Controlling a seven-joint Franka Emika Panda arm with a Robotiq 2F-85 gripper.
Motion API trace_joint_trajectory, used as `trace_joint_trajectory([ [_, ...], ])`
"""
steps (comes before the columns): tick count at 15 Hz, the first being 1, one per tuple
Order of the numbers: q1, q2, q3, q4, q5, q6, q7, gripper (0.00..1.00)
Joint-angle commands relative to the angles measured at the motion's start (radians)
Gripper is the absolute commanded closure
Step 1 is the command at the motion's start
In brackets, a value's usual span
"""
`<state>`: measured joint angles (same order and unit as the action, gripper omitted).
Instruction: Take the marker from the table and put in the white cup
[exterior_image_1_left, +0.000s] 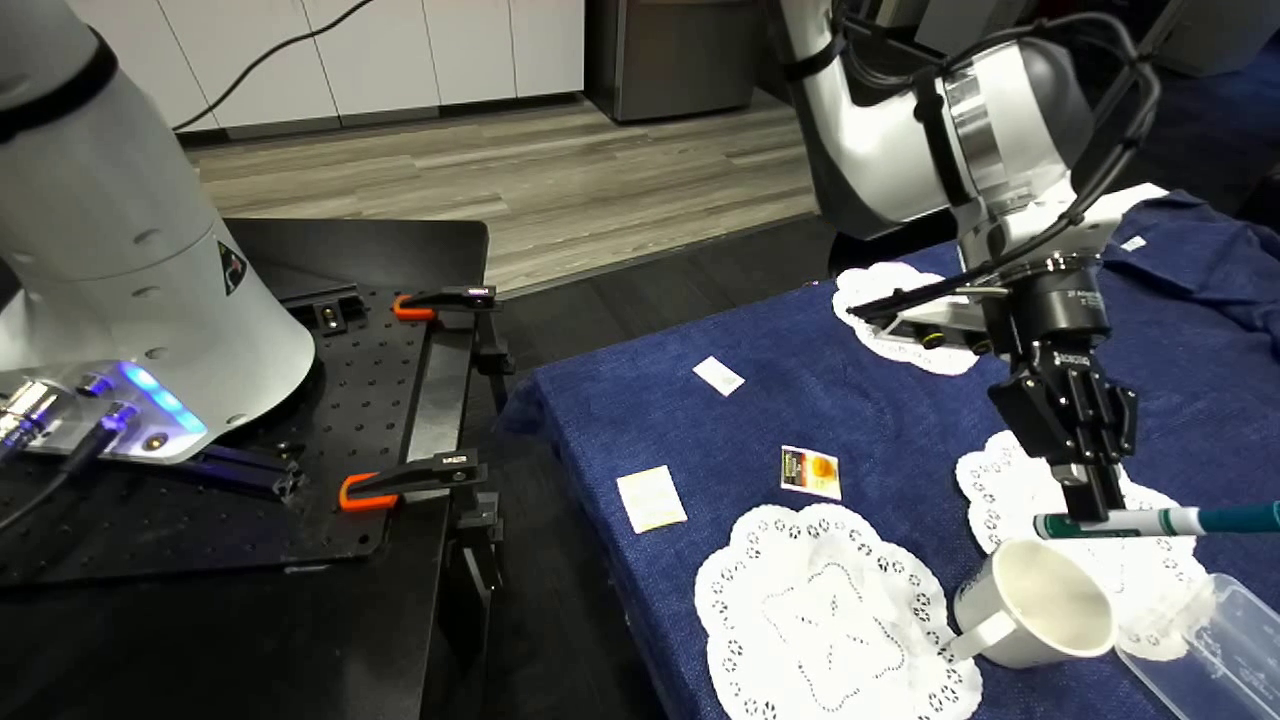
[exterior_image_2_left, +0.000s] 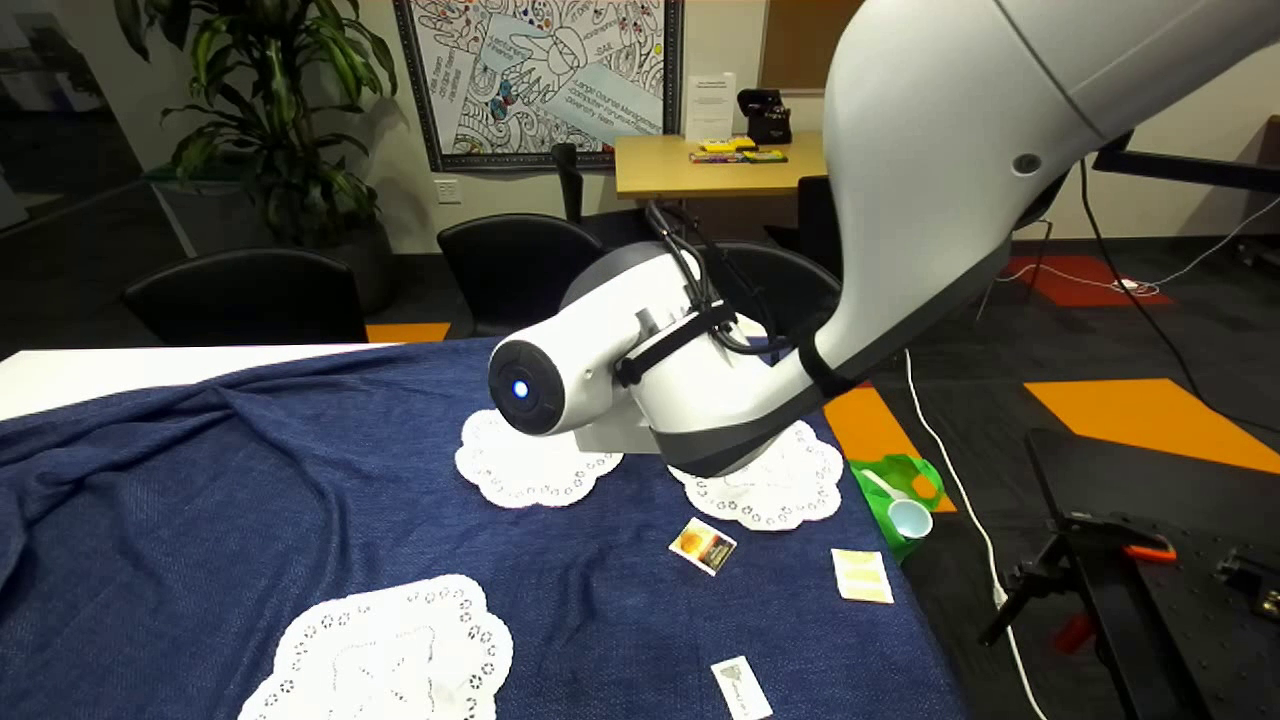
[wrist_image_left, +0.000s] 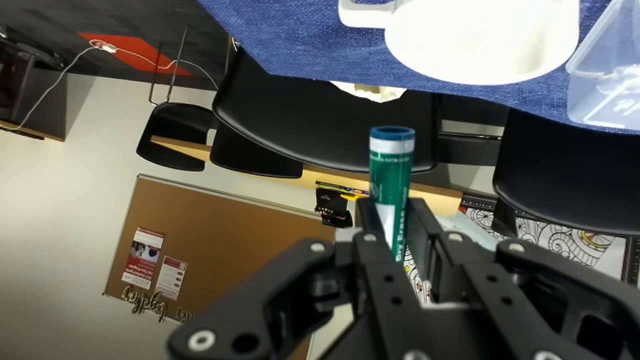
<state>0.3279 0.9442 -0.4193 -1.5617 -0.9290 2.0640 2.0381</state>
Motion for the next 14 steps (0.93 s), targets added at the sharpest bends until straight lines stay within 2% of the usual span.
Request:
trace_joint_trajectory([
  [1, -0.061, -0.006, 0.080, 0.014, -0.069, -0.036, 0.039, 0.81],
  [3, -0.068, 0.006, 0.085, 0.023, -0.076, -0.035, 0.049, 0.81],
  [4, -0.069, 0.007, 0.085, 0.026, -0.077, -0.035, 0.049, 0.95],
  [14, -0.132, 0.065, 0.168, 0.086, -0.236, -0.045, 0.247, 0.95],
])
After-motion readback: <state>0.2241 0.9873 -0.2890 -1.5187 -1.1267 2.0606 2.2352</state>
